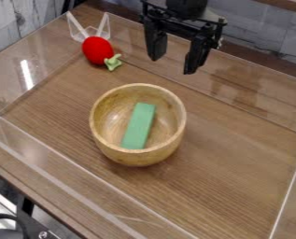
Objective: Remove the green object from the brown bowl and put it on the table
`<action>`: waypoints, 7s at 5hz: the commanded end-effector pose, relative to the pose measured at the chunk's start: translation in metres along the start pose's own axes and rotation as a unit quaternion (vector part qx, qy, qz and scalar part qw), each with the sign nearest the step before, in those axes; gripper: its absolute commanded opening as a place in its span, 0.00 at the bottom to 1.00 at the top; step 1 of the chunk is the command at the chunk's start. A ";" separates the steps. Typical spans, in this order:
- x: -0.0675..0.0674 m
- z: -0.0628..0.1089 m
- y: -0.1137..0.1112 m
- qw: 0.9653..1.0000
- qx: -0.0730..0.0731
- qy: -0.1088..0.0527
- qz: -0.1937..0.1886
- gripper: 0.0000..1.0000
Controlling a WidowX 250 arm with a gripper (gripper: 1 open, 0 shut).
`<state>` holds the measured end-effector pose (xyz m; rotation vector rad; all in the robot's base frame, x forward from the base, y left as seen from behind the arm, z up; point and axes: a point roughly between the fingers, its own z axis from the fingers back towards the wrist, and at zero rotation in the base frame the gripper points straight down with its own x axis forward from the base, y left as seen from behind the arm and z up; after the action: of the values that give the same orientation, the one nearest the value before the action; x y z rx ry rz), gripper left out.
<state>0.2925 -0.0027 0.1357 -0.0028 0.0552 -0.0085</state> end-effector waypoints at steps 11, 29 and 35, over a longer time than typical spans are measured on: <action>-0.058 -0.083 0.026 0.957 -0.013 -0.045 0.288 1.00; -0.032 -0.044 -0.072 0.967 -0.093 -0.100 0.213 0.00; -0.024 -0.086 -0.099 0.986 -0.047 -0.097 0.124 1.00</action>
<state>0.2539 -0.1004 0.0419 -0.0777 -0.1035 0.2467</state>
